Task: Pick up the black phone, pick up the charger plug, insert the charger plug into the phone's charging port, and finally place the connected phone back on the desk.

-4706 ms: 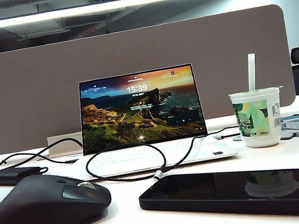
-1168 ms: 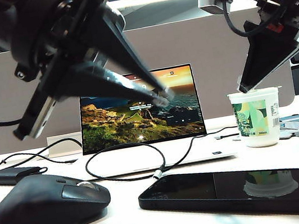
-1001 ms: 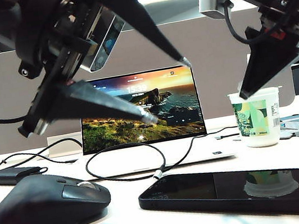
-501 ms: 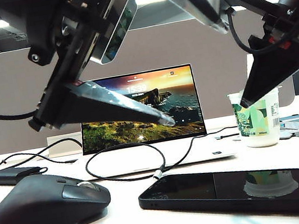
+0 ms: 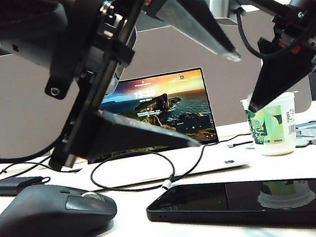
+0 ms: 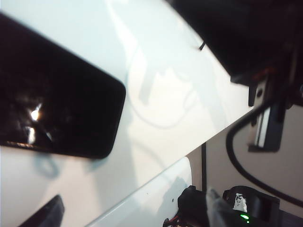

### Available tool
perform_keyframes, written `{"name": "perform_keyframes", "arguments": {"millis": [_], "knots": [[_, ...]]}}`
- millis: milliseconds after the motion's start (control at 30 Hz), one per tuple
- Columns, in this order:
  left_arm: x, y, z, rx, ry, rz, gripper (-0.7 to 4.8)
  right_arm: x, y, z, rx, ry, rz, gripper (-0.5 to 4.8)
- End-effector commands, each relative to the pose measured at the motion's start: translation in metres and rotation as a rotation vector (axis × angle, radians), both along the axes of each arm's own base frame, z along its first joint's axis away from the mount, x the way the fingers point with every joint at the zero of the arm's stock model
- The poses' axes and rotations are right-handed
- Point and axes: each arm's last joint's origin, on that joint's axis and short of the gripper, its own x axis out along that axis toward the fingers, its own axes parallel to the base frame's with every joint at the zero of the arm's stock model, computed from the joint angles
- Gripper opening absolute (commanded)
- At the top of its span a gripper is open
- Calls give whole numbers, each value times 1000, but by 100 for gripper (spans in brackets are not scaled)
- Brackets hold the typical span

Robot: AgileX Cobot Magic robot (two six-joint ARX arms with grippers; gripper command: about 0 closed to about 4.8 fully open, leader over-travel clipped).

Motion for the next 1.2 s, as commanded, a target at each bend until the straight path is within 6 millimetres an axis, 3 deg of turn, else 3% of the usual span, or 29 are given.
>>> {"name": "perform_keyframes", "arguments": {"millis": [33, 1201], "knots": [[-6, -7, -1, -16, 16, 44, 350, 2, 1, -1, -5, -14, 22, -1], [-3, -21, -39, 53, 224, 201, 350, 7, 3, -24, -84, 77, 50, -1]]}}
